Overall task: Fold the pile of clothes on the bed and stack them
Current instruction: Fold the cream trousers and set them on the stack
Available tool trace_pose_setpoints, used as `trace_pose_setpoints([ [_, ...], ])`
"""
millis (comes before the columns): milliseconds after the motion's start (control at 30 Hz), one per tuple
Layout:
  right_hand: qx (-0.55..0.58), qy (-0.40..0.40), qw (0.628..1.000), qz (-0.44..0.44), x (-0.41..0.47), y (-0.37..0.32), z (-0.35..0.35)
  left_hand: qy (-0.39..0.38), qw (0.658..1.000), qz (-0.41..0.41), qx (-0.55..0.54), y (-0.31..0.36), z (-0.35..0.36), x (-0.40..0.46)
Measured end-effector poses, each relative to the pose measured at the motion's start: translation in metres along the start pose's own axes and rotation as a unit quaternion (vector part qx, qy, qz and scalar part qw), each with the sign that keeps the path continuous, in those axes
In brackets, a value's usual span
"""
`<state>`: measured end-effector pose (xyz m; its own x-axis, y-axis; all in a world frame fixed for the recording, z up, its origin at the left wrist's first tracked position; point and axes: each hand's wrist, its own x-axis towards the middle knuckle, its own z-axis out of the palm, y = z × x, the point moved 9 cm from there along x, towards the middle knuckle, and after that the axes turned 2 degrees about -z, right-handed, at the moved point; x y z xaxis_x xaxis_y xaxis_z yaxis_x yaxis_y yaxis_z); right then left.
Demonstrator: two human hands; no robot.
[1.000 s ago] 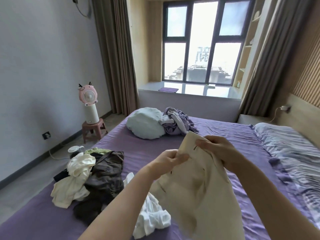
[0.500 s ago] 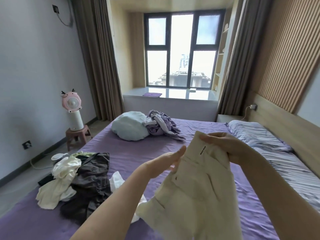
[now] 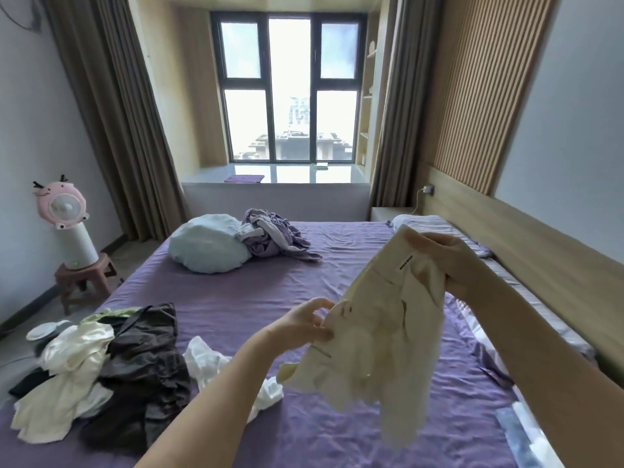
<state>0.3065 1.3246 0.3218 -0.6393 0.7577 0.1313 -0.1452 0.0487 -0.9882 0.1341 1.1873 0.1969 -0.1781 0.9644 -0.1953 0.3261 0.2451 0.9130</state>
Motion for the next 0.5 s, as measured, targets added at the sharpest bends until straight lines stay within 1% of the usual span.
trace_pose_setpoints([
  [100, -0.017, 0.057, 0.998, 0.006, -0.017, 0.02, -0.019, 0.031, 0.999, 0.004, 0.027, -0.018, -0.006, -0.004],
  [167, -0.046, 0.097, 0.994, 0.005, -0.031, 0.037, -0.035, 0.049, 0.994, 0.023, 0.092, -0.024, -0.01, -0.002],
  [200, -0.071, 0.105, 0.992, 0.009, -0.038, 0.046, -0.041, 0.052, 0.989, 0.034, 0.138, -0.026, -0.009, -0.002],
  [267, -0.121, 0.107, 0.987, 0.028, -0.052, 0.067, -0.05, 0.06, 0.972, 0.047, 0.224, -0.031, -0.006, -0.001],
  [333, -0.138, 0.112, 0.982, 0.056, -0.064, 0.09, -0.06, 0.055, 0.951, 0.044, 0.302, -0.038, 0.002, -0.002],
  [400, -0.159, 0.121, 0.977, 0.071, -0.073, 0.11, -0.069, 0.062, 0.933, 0.042, 0.353, -0.044, 0.008, -0.003],
  [500, -0.264, 0.129, 0.953, 0.073, -0.076, 0.13, -0.083, 0.054, 0.912, 0.06, 0.402, -0.048, 0.022, 0.0],
])
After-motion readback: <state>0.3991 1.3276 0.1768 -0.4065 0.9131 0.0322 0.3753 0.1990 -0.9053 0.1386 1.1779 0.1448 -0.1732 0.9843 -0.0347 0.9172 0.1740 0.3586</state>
